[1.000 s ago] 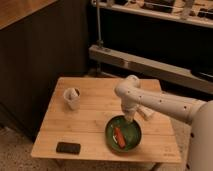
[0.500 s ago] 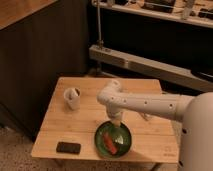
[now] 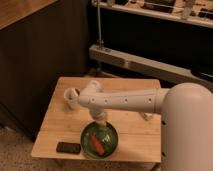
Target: Drag the ceramic bowl in a circle
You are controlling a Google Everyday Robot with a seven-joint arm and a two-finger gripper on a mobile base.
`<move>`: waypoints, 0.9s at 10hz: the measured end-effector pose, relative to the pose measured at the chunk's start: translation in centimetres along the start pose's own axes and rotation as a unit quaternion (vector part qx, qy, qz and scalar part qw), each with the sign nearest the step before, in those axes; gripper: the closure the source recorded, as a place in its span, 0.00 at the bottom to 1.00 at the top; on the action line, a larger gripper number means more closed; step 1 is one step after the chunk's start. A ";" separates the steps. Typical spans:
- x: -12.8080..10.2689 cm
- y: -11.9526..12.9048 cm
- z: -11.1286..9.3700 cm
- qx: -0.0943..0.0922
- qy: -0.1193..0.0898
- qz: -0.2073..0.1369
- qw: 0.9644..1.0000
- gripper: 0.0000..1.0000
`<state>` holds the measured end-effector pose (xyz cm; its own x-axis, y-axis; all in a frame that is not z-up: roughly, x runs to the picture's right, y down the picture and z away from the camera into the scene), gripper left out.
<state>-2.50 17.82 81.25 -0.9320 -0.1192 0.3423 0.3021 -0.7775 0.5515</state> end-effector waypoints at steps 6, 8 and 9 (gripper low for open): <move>4.6 2.3 -1.2 -0.010 0.009 -0.013 1.000 0.99; 4.6 2.3 -1.1 -0.005 0.008 0.002 1.000 0.99; 4.0 2.9 -0.9 -0.003 0.008 0.008 1.000 0.99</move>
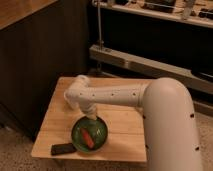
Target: Drag the ceramic bowl in a circle
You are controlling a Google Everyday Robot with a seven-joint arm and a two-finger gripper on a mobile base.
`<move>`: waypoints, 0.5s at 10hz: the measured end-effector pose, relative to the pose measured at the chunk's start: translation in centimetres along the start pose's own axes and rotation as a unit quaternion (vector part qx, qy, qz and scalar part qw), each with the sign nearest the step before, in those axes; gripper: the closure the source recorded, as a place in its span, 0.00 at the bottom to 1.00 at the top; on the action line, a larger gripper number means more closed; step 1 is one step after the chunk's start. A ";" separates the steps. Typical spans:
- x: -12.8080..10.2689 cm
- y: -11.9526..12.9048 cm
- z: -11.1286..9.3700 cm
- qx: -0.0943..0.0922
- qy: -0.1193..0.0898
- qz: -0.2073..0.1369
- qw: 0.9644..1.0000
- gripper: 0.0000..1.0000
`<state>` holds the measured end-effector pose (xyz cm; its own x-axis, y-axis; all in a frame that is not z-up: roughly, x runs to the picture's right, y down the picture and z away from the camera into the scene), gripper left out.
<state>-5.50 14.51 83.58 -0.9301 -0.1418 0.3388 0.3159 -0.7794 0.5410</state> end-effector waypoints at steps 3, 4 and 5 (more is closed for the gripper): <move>-2.2 1.7 0.6 0.005 -0.001 0.018 1.000 0.99; -2.0 2.8 0.8 0.009 0.000 0.028 1.000 0.99; -2.2 3.8 1.0 0.014 0.001 0.035 0.999 0.99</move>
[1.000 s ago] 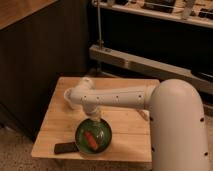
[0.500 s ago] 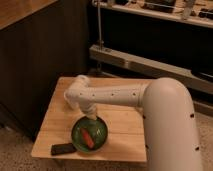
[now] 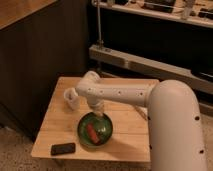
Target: Drag the ceramic bowl in a circle
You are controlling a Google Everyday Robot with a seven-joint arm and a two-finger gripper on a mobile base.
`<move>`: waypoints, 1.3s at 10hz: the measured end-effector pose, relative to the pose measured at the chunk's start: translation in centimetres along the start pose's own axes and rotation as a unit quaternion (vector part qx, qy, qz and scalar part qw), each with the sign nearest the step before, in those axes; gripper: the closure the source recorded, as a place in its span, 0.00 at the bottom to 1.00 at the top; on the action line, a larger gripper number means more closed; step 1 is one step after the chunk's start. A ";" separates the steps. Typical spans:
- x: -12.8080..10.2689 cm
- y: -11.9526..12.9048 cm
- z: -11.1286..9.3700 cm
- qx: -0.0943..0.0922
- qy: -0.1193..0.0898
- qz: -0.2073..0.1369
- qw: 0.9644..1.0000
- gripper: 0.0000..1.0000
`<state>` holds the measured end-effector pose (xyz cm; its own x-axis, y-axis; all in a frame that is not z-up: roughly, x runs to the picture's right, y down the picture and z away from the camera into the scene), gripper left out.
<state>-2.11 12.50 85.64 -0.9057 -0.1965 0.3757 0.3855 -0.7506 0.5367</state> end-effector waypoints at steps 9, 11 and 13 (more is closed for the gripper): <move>-10.5 7.0 3.4 0.023 -0.014 0.077 0.997 0.99; -13.6 6.7 3.9 0.026 -0.019 0.078 0.996 0.99; -15.4 5.4 4.1 0.027 -0.023 0.071 0.997 0.99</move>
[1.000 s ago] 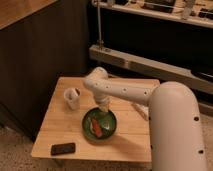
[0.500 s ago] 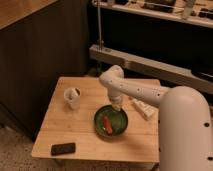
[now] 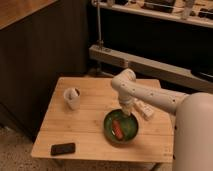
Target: Drag the ceramic bowl in a circle
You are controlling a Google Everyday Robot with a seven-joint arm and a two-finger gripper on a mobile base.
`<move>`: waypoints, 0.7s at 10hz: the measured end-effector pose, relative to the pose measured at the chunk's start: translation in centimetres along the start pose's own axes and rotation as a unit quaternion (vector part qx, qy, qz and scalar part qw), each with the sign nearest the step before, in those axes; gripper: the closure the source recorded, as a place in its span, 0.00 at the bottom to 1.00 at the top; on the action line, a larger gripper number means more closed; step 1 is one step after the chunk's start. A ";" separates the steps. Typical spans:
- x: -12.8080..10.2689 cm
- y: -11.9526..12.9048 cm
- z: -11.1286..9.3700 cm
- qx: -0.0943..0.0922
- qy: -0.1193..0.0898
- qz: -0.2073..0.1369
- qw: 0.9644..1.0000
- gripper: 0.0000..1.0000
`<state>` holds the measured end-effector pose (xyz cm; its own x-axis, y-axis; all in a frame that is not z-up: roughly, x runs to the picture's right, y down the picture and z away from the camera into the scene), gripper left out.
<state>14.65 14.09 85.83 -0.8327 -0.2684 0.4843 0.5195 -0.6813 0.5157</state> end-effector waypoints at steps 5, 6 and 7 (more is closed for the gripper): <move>0.6 -5.7 -0.3 -0.015 -0.005 -0.048 0.999 0.99; 1.5 -6.7 -0.6 -0.018 -0.005 -0.056 0.998 0.99; 3.0 -7.9 -1.0 -0.021 -0.005 -0.067 0.997 0.99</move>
<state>7.81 17.95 82.49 -0.8926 -0.1661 0.4190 0.3941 -0.7387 0.5467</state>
